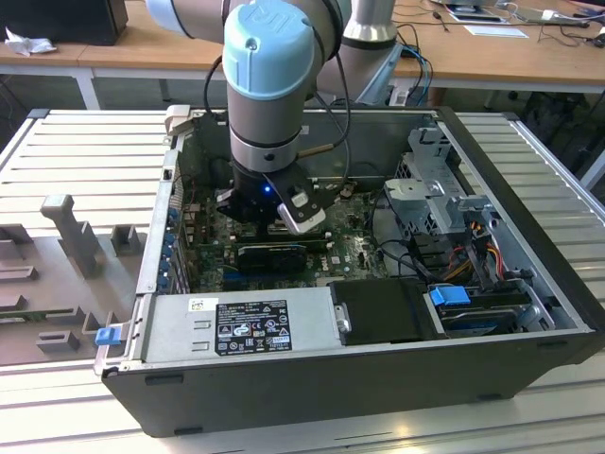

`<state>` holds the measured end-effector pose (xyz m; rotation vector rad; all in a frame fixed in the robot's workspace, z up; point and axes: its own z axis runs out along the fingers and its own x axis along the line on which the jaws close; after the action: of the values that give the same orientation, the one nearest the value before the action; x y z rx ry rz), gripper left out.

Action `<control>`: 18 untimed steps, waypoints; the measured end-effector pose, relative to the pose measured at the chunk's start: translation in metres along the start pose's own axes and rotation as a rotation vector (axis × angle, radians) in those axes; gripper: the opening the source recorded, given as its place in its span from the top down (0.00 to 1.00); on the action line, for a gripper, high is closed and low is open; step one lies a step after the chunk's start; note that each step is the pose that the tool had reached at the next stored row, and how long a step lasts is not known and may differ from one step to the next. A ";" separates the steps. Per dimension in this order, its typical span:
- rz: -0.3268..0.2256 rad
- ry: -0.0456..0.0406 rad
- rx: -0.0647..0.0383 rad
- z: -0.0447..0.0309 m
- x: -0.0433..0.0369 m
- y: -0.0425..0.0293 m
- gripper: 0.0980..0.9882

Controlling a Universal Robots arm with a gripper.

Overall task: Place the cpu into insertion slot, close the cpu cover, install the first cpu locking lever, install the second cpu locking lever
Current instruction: 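Install the second cpu locking lever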

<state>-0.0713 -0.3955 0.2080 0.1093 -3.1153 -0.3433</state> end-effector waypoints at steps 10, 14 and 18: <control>-0.003 -0.0030 -0.052 0.0081 0.0018 -0.0018 0.99; -0.004 -0.0041 -0.071 0.0104 0.0029 -0.0021 0.99; -0.005 -0.0046 -0.079 0.0115 0.0032 -0.0025 0.99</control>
<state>-0.0745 -0.3956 0.1962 0.1156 -3.1015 -0.4661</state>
